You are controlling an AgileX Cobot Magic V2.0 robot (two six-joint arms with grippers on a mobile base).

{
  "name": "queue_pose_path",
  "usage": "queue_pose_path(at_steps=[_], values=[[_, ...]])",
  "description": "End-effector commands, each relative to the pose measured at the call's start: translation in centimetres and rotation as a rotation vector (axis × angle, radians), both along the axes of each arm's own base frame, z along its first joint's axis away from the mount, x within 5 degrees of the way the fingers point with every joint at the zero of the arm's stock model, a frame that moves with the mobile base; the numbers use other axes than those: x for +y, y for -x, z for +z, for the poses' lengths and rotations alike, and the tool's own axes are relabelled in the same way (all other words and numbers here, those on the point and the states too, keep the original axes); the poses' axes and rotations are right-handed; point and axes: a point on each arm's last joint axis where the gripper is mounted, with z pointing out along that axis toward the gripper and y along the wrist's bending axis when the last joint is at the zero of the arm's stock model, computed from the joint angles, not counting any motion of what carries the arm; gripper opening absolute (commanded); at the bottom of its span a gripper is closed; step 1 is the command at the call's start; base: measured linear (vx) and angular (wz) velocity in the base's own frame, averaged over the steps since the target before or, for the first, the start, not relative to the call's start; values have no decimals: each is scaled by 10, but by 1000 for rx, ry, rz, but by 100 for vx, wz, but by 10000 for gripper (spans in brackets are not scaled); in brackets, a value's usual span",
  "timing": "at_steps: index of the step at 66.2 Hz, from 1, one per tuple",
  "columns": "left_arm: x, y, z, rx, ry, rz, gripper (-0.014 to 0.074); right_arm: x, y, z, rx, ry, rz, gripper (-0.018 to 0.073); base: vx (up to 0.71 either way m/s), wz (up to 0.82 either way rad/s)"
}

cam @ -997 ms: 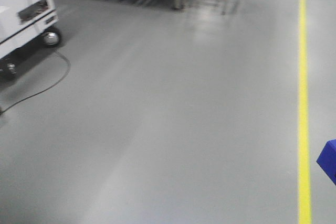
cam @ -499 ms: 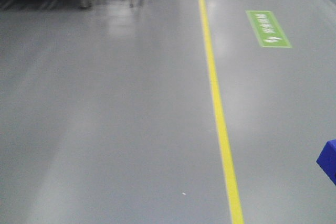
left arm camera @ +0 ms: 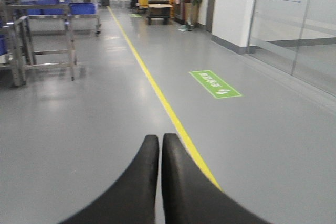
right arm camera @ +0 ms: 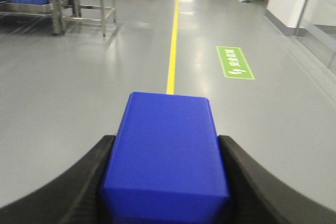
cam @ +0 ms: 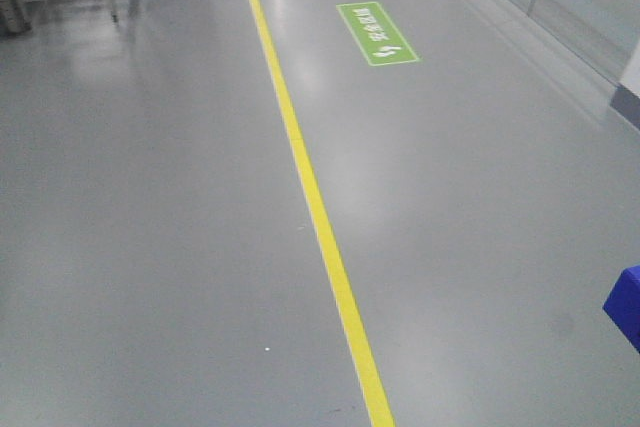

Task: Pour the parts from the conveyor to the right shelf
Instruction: 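Turn the base away from the conveyor and drive down the aisle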

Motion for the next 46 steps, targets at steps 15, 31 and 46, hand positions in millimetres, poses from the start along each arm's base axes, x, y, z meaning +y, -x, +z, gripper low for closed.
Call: queue_pose_path(at_steps=[15, 31, 46], values=[[0, -1, 13, -80, 18, -6, -6, -1, -1, 16, -101, -13, -9, -5, -4, -27], [0, -1, 13, -80, 18, -6, -6, -1, -1, 16, -101, -13, -9, -5, 5, -4], [0, -1, 13, -80, 18, -6, -6, -1, -1, 16, -101, -13, -9, -5, 13, -8]])
